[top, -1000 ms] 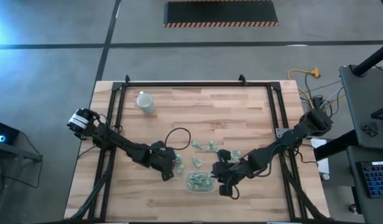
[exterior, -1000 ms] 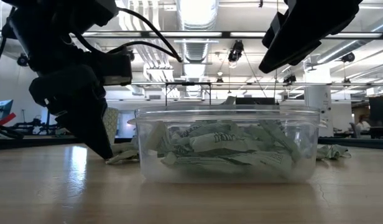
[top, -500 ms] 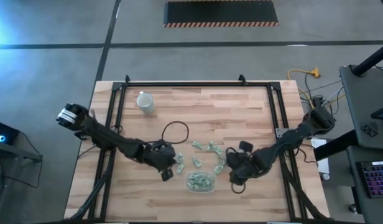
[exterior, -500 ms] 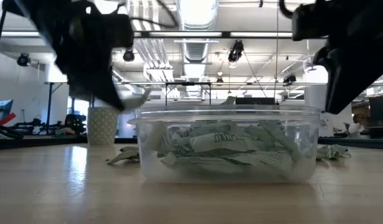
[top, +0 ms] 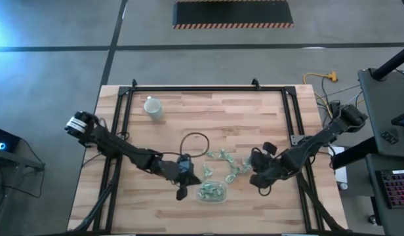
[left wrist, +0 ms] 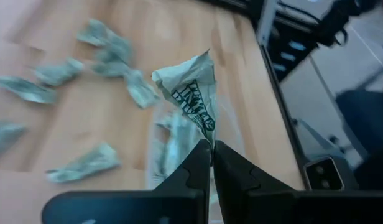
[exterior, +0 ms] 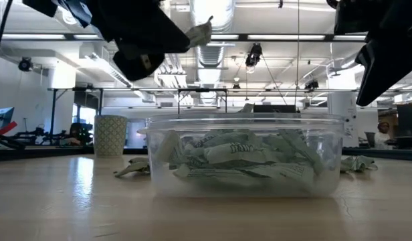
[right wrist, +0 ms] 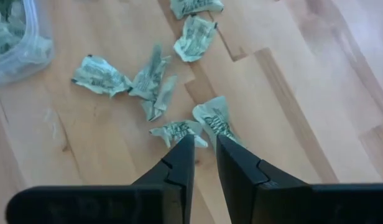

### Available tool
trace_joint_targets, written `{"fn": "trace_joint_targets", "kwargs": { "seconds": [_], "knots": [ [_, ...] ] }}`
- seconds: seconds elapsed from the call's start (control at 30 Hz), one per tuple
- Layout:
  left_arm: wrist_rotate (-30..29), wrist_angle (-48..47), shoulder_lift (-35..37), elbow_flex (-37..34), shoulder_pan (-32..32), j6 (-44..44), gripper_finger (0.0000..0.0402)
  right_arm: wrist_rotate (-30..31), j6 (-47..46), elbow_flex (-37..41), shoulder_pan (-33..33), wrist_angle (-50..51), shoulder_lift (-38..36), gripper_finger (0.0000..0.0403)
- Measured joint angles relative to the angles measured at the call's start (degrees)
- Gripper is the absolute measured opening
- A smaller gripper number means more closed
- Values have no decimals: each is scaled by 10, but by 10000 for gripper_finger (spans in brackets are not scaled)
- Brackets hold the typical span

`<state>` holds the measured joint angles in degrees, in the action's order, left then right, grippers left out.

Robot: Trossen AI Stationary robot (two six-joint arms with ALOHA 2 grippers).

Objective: Pick and place Stevia / Truvia into bins
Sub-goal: Put the stevia packet into the transparent container

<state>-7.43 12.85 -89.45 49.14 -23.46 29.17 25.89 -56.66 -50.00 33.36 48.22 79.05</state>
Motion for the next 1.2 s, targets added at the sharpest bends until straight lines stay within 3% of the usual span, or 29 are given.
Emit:
{"fn": "trace_joint_targets", "kwargs": {
  "seconds": [0.37, 0.57, 0.97, 1.2],
  "knots": [
    [111, -8, -111, 65, 0, 0, 0, 18, 0, 67, 0, -34, -52, 59],
    [120, -51, -138, 82, 0, 11, 2, 18, -38, 100, 0, -54, -52, 61],
    [118, -94, -122, 93, 2, 20, 109, 18, -62, 125, 0, -102, -52, 93],
    [107, -201, -78, 93, 4, 68, 127, 25, 22, 127, 0, -105, -52, 110]
  ]
}}
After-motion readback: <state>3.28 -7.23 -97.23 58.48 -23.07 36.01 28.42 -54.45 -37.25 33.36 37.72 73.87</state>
